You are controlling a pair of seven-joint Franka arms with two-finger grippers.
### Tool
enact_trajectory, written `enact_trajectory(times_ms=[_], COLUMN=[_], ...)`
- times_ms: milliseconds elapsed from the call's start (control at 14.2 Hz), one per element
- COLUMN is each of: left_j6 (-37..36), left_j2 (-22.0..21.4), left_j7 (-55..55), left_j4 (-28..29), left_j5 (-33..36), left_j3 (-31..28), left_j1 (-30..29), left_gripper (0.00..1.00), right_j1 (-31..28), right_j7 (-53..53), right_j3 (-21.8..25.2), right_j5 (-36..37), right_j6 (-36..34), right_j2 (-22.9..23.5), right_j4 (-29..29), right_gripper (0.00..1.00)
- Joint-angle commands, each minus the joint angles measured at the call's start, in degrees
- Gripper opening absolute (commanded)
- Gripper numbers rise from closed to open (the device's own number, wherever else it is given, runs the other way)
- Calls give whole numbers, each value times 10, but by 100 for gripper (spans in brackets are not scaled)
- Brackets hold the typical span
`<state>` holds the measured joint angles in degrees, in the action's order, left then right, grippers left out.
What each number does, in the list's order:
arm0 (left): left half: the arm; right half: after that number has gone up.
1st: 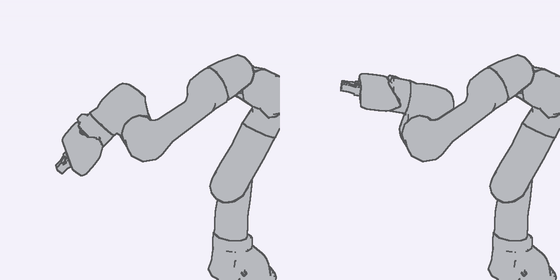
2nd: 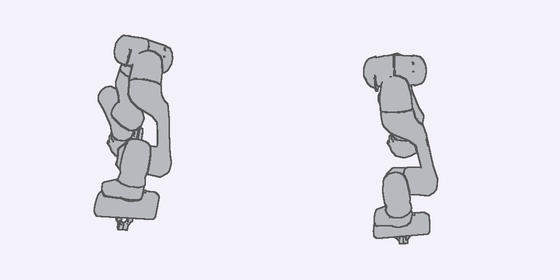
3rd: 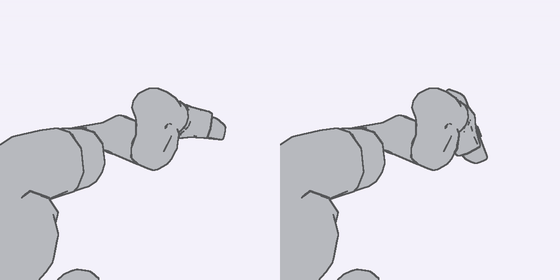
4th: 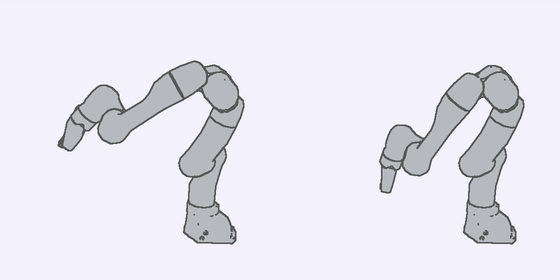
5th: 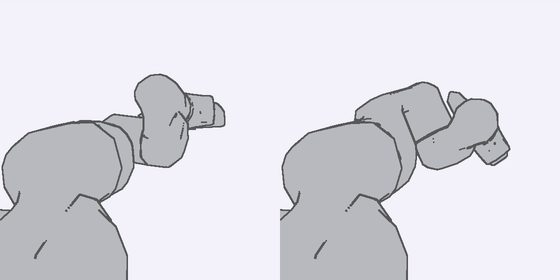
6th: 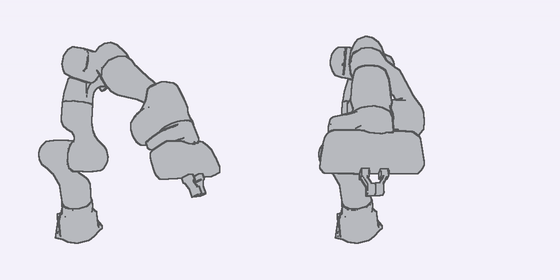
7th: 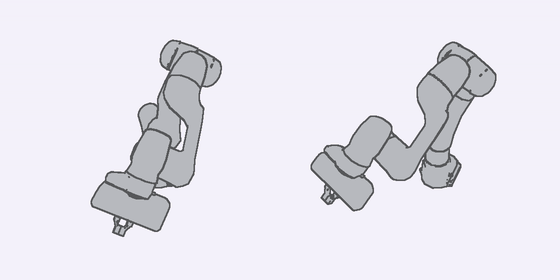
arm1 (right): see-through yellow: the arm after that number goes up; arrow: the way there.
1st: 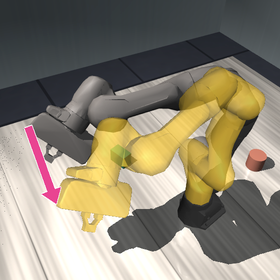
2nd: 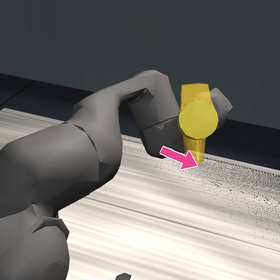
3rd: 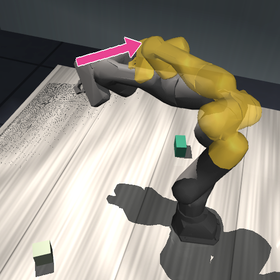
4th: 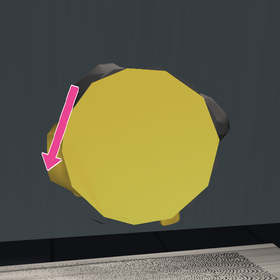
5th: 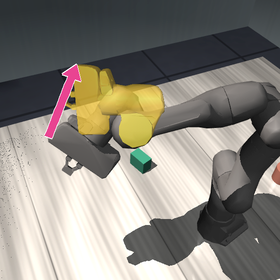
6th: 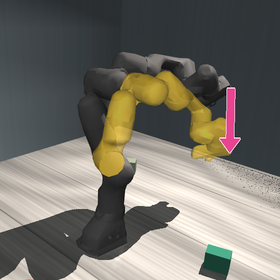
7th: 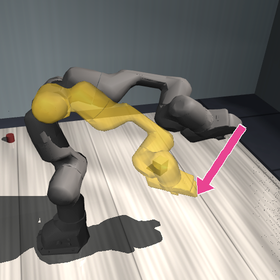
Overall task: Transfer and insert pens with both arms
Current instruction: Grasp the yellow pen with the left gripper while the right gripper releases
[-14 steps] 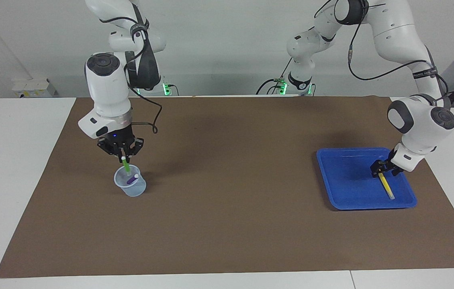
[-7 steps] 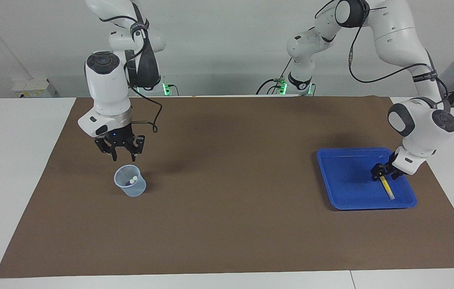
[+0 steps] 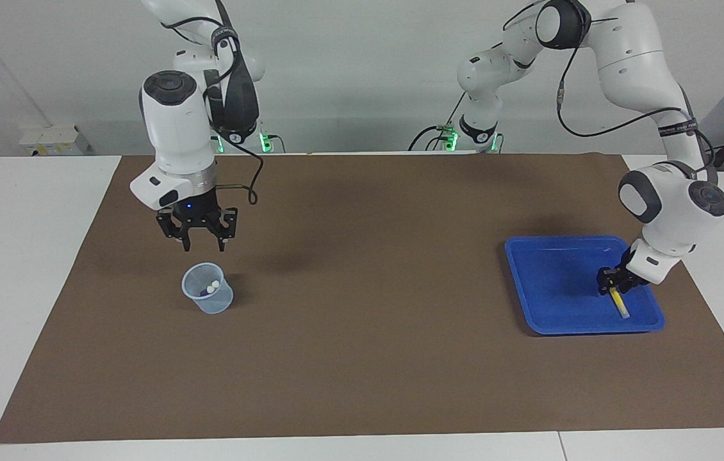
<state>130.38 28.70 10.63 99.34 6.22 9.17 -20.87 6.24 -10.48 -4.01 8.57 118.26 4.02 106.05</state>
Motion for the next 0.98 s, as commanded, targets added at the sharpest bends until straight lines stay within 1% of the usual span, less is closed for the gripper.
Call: enact_trajectory(times_ms=[0, 70, 141, 211, 281, 492, 774, 844, 914], left_j6=[-35, -51, -54, -54, -55, -69, -118, -137, -164], left_j2=[50, 49, 49, 49, 48, 47, 33, 22, 15], left_j7=[11, 11, 11, 11, 12, 12, 11, 11, 9], left_j4=[-68, -68, -68, -67, -67, -70, -74, -76, -77], left_j5=[18, 15, 14, 14, 12, 8, -17, -23, -48], left_j3=[6, 6, 6, 6, 6, 9, 9, 9, 9], left_j1=[-8, -5, -4, -4, -5, -8, -8, -5, -7], left_gripper=[56, 53, 42, 7, 0, 0, 0, 0, 0], right_j1=[11, 15, 16, 15, 15, 15, 15, 15, 15], right_j7=[-2, -2, -2, -1, -2, -2, -1, -1, -2], right_j3=[-8, -10, -12, -20, -26, -34, -48, -51, -59], right_j5=[-28, -28, -29, -30, -43, -81, -84, -85, -86], right_j6=[-6, -6, -6, -5, -4, -1, -7, -9, -9], right_j2=[-14, -14, -14, -14, -14, -12, -14, -14, -14], right_j4=[-9, -15, -22, -25, -30, -43, -49, -51, -51], right_gripper=[75, 76, 78, 79, 80, 83, 84, 84, 85])
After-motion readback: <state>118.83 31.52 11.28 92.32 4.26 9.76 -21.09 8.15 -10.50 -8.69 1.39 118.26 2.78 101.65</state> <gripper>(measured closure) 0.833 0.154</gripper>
